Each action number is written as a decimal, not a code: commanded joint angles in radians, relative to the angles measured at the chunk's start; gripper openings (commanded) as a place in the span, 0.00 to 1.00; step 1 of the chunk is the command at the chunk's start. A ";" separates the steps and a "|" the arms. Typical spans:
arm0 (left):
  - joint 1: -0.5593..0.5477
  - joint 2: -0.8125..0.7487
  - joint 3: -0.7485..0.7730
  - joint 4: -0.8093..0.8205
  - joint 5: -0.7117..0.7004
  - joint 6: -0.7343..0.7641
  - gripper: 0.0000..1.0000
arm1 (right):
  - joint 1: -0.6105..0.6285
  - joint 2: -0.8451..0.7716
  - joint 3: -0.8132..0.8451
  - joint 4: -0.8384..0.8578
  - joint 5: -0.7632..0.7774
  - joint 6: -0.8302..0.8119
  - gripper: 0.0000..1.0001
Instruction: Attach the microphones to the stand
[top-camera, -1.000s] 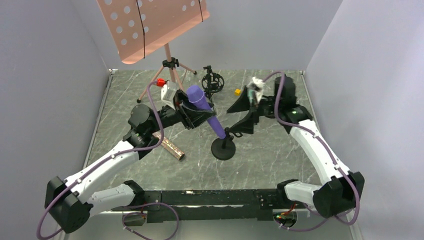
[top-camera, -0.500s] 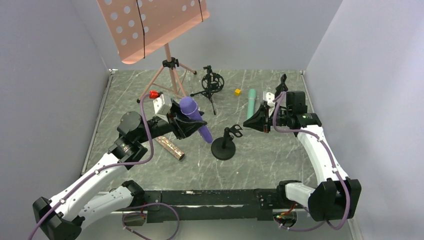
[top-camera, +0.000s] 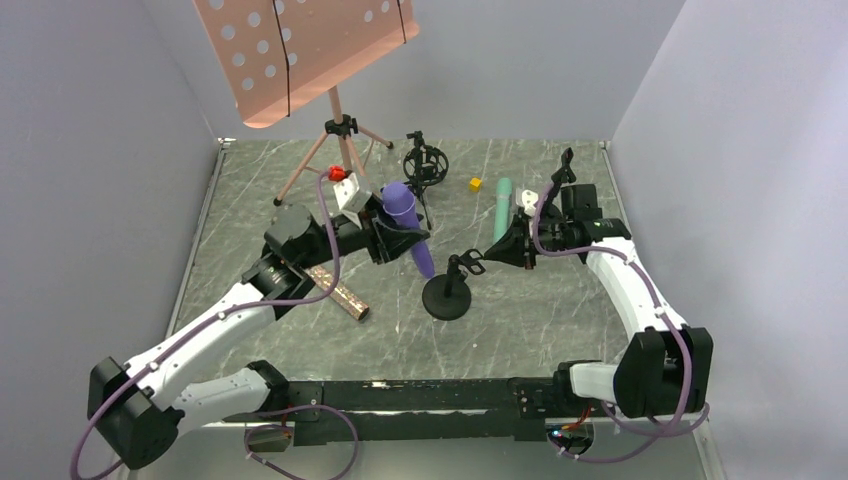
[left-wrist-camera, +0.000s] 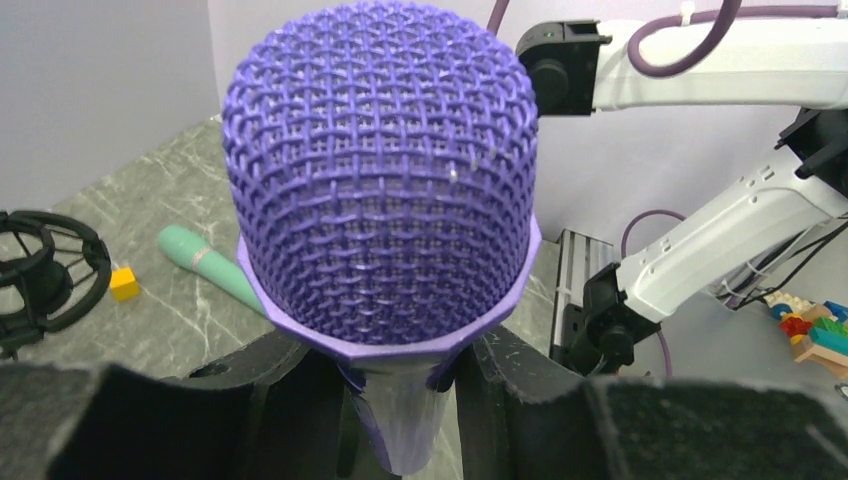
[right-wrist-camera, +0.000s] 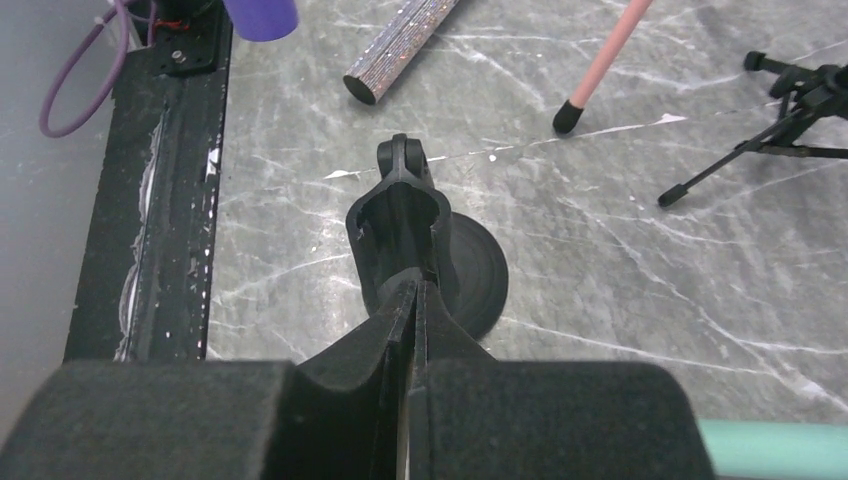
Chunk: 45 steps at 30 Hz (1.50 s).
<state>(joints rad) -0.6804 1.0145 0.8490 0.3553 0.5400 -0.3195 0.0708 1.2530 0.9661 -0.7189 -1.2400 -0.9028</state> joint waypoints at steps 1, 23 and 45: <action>0.002 0.066 0.098 0.142 0.034 -0.018 0.00 | 0.026 0.025 0.016 -0.037 -0.020 -0.079 0.06; -0.050 0.404 0.240 0.399 0.086 -0.163 0.00 | 0.061 0.037 0.005 -0.039 0.002 -0.097 0.35; -0.056 0.497 0.117 0.495 0.036 -0.160 0.00 | 0.061 0.058 0.026 -0.093 -0.007 -0.129 0.39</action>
<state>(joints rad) -0.7322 1.5101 0.9966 0.7822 0.5766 -0.4805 0.1230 1.3006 0.9699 -0.7769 -1.2354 -0.9977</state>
